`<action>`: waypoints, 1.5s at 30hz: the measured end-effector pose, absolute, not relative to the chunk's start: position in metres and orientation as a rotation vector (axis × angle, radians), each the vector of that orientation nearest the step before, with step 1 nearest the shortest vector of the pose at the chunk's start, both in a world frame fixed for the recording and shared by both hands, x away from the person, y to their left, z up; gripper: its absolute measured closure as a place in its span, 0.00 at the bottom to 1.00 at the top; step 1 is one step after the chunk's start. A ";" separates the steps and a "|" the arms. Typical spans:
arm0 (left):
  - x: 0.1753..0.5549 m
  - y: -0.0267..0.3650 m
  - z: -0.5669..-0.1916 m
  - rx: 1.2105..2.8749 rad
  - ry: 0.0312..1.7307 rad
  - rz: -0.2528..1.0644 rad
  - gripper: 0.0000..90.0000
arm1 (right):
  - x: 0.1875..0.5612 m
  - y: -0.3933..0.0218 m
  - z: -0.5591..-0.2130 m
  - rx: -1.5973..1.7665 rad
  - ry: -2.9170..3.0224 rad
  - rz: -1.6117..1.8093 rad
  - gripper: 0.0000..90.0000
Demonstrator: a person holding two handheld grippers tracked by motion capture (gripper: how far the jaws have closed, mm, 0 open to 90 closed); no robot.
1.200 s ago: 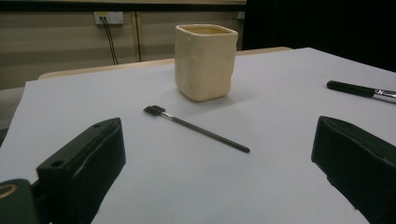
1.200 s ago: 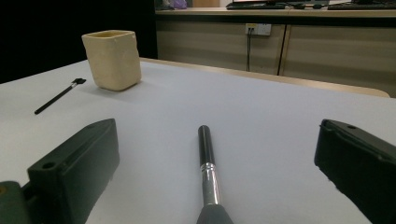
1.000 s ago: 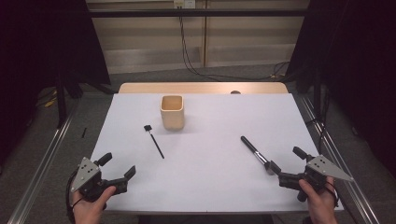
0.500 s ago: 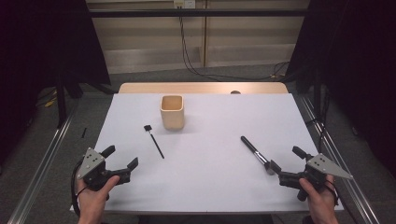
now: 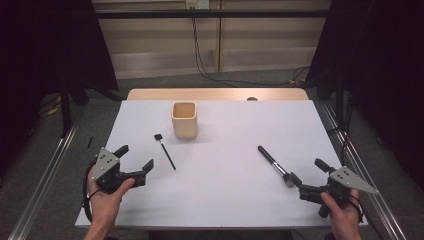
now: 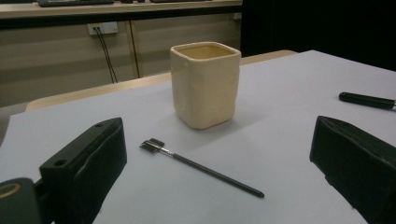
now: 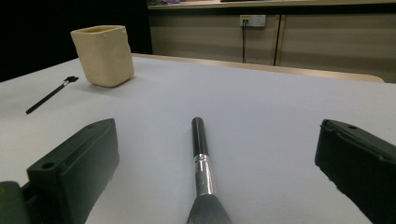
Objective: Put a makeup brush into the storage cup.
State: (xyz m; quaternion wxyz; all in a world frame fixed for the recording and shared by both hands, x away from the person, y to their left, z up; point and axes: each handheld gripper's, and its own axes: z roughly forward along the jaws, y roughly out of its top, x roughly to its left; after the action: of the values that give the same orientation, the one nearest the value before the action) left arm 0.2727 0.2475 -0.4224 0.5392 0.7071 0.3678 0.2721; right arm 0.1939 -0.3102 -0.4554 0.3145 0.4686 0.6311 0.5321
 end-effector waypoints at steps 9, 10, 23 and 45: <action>0.282 0.236 -0.416 1.666 0.858 0.642 0.04 | 0.193 -0.308 -0.455 1.223 1.674 1.381 0.00; 0.284 0.233 -0.416 1.676 0.847 0.646 0.04 | 0.193 -0.308 -0.455 1.223 1.675 1.387 0.00; 0.315 0.225 -0.413 1.648 0.887 0.696 0.05 | 0.193 -0.309 -0.455 1.207 1.687 1.383 0.00; 0.373 0.214 -0.401 1.674 0.924 0.716 0.05 | 0.194 -0.308 -0.455 1.196 1.698 1.396 0.00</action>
State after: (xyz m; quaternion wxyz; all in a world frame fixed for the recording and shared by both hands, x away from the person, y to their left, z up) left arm 0.3728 0.2139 -0.4013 0.5227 0.6989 0.3860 0.2988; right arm 0.1942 -0.3082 -0.4552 0.3143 0.4538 0.6441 0.5296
